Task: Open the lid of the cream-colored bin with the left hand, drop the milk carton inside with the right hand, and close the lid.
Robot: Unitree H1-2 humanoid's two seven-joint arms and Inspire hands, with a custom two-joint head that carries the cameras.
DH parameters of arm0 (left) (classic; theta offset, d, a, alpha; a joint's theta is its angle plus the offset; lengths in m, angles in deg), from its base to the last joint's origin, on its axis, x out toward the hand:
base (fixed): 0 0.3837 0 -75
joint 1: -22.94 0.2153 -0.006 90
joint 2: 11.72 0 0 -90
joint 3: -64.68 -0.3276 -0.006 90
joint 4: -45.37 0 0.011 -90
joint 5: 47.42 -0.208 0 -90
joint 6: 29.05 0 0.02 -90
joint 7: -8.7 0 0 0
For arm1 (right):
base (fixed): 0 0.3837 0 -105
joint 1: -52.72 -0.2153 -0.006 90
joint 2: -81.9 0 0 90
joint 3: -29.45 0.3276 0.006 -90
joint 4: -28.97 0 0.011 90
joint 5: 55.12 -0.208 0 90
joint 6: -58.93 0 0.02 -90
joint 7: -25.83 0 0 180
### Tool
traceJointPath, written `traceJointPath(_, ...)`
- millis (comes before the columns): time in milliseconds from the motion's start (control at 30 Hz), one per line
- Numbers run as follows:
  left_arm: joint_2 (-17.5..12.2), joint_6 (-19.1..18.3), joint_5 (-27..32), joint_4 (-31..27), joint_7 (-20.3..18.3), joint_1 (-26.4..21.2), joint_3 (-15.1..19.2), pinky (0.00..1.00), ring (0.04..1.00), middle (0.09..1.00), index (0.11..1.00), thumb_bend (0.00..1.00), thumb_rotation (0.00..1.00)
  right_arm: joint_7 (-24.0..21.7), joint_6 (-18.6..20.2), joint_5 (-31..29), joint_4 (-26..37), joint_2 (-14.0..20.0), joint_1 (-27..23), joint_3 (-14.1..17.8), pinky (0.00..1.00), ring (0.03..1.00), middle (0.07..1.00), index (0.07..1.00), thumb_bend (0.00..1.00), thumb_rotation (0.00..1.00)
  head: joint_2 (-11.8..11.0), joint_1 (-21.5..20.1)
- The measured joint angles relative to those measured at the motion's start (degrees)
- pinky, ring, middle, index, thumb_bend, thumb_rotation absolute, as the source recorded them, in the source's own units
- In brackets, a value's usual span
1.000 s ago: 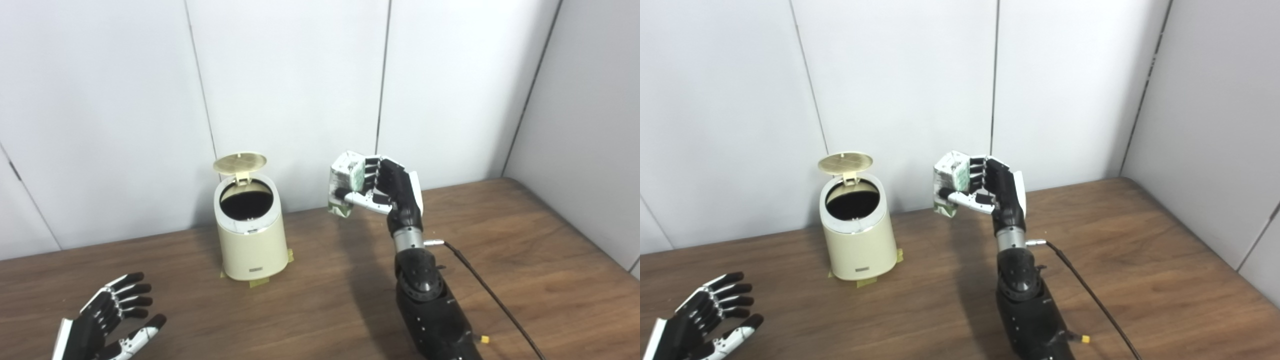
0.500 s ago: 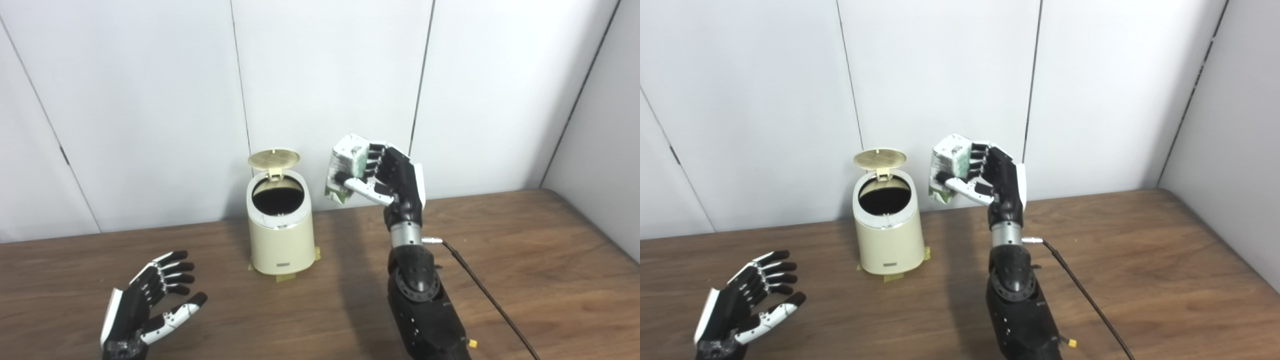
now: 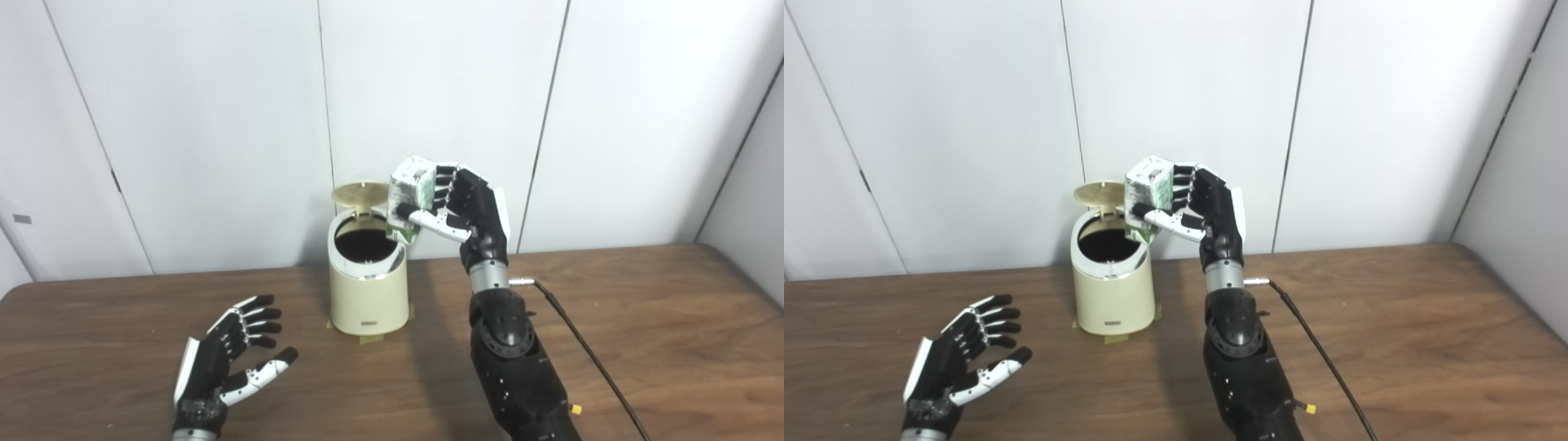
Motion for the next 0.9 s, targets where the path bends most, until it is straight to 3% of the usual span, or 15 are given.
traceJointPath(667, 3.2, -0.8, -1.9, -1.9, 2.1, 0.4, -1.7, 0.56, 0.647, 0.701, 0.752, 0.73, 0.11, -0.6, -0.7, 3.8, -9.8, 0.8, -5.0, -2.9, 0.3, 0.402, 0.492, 0.52, 0.52, 0.0, 1.1, 4.0)
traceJointPath(900, 4.0, -0.9, -2.9, -1.9, 2.6, 0.4, -1.9, 0.55, 0.638, 0.7, 0.749, 0.73, 0.12, -0.5, -1.1, 6.8, -11.7, 1.5, -6.2, -5.3, 0.31, 0.407, 0.484, 0.52, 0.52, 0.0, 1.7, 5.1)
